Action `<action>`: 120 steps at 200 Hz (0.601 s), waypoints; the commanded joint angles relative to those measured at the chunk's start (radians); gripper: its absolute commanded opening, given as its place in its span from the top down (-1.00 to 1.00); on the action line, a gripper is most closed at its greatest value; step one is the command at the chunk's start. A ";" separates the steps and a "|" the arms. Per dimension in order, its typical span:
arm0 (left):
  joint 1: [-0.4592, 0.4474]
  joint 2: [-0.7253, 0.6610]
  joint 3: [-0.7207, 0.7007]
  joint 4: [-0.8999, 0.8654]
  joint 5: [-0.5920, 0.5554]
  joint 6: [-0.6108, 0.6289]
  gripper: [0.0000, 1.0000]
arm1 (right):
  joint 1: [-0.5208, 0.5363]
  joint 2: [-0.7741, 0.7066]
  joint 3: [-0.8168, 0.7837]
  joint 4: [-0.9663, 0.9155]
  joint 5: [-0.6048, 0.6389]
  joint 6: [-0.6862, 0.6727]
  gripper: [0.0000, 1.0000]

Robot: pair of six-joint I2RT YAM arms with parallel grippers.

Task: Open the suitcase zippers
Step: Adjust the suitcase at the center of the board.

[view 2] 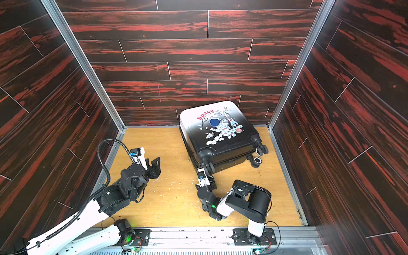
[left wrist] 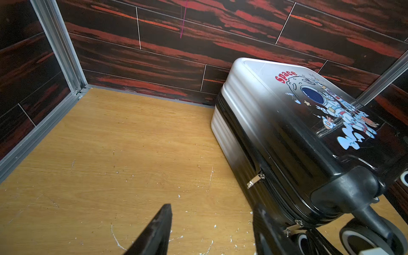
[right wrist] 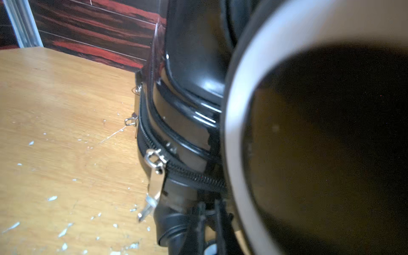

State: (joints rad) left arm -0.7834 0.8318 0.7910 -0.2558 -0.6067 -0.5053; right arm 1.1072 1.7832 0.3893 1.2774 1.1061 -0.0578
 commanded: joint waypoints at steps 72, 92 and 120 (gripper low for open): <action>0.006 0.056 -0.005 0.089 0.117 0.024 -0.19 | -0.205 -0.331 -0.292 0.253 0.016 0.037 1.00; 0.006 0.063 0.020 0.049 0.113 0.029 -0.20 | -0.211 -0.451 -0.335 0.146 -0.025 0.121 0.78; 0.006 0.064 0.060 -0.013 0.143 0.031 -0.22 | -0.151 -0.616 -0.355 -0.093 -0.088 0.212 0.33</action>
State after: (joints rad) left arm -0.7834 0.8997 0.8009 -0.2161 -0.4831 -0.4870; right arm 0.9192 1.2736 0.0280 1.2556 1.0550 0.0456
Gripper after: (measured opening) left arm 0.606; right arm 0.296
